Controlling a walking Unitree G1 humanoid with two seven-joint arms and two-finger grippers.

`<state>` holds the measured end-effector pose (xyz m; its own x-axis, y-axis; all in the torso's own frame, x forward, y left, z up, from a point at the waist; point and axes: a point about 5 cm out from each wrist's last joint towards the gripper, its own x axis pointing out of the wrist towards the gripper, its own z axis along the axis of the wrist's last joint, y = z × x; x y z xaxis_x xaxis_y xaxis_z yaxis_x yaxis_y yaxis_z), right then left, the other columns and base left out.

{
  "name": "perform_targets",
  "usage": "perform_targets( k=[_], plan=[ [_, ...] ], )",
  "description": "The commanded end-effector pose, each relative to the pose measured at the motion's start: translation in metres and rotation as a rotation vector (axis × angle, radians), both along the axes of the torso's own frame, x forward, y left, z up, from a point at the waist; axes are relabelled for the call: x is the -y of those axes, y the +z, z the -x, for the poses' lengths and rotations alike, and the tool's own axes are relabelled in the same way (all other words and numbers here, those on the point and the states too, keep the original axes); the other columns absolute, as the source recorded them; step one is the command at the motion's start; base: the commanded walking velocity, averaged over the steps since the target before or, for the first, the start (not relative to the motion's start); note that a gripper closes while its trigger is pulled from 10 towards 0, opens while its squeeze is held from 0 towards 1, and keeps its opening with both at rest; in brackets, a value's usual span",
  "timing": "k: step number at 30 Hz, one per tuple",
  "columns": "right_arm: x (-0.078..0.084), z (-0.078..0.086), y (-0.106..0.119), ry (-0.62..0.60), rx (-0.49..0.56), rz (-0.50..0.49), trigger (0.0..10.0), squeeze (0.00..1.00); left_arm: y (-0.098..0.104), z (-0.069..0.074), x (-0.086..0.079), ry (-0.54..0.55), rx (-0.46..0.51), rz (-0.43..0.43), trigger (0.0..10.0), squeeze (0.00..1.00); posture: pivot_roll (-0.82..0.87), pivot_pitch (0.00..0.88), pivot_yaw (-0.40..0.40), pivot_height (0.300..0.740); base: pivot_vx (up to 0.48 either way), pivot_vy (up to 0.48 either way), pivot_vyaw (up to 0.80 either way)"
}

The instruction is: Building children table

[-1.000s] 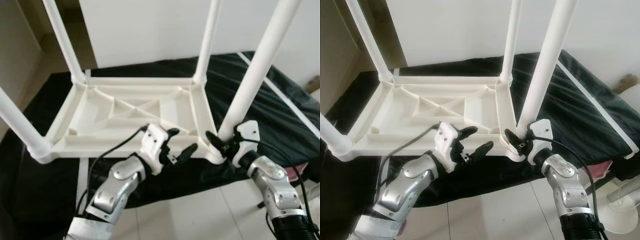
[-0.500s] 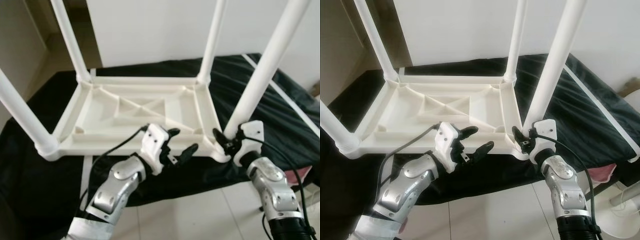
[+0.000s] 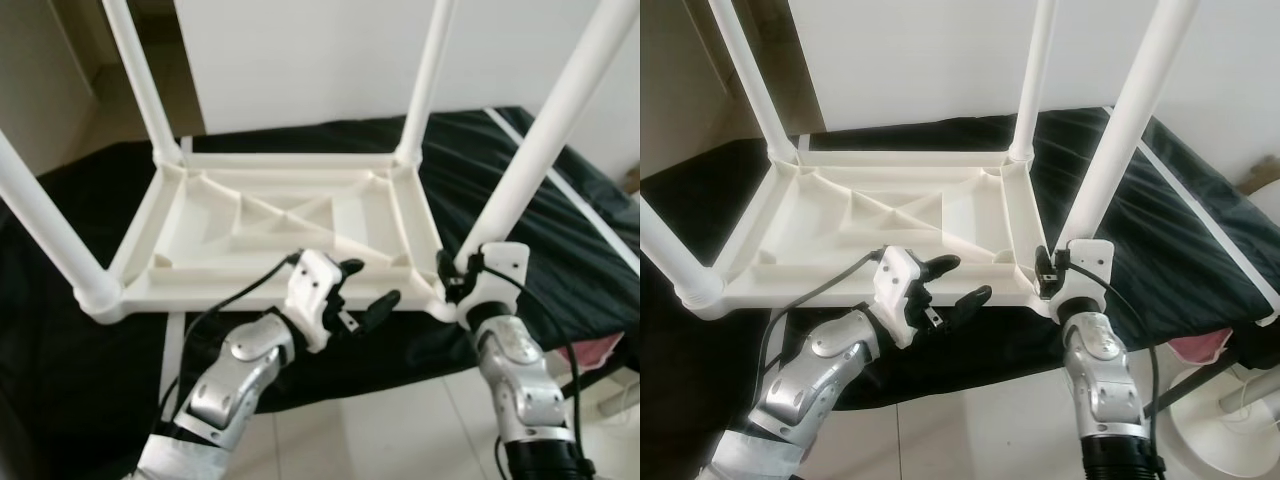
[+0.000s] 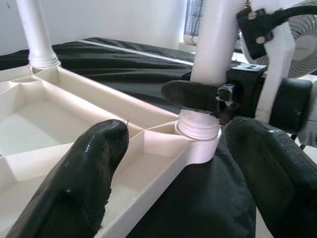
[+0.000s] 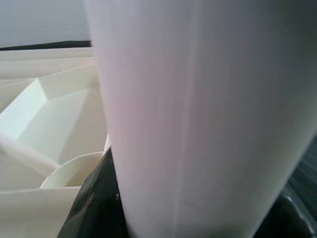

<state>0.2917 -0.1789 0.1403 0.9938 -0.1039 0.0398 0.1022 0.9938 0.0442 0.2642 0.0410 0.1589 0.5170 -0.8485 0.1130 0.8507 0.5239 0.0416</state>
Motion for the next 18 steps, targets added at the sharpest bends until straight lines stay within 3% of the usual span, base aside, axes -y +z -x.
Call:
perform_targets(
  k=[1, 6, 10, 18],
  plan=[
    [0.006, 0.0, -0.012, -0.082, -0.064, -0.031, 10.0, 0.0, 0.0, 0.005, 0.003, -0.074, 0.01, -0.013, 10.0, 0.0, -0.03, 0.023, -0.039, 0.74, 0.0, 0.0, 0.0],
    [-0.015, 0.002, -0.018, -0.281, -0.096, -0.078, 10.0, 0.0, 0.001, 0.006, 0.005, -0.077, 0.011, -0.008, 10.0, 0.0, -0.02, 0.008, -0.043, 0.74, 0.0, 0.0, 0.0],
    [-0.031, 0.003, -0.019, -0.24, -0.101, -0.079, 10.0, 0.0, 0.001, 0.006, 0.006, -0.08, 0.011, -0.004, 10.0, 0.0, -0.02, 0.001, -0.043, 0.74, 0.0, 0.0, 0.0],
    [-0.031, 0.004, -0.021, -0.254, -0.097, -0.063, 10.0, 0.0, 0.003, 0.003, 0.006, -0.082, 0.02, -0.008, 10.0, 0.0, -0.02, 0.0, -0.04, 0.74, 0.0, 0.0, 0.0]
  ],
)
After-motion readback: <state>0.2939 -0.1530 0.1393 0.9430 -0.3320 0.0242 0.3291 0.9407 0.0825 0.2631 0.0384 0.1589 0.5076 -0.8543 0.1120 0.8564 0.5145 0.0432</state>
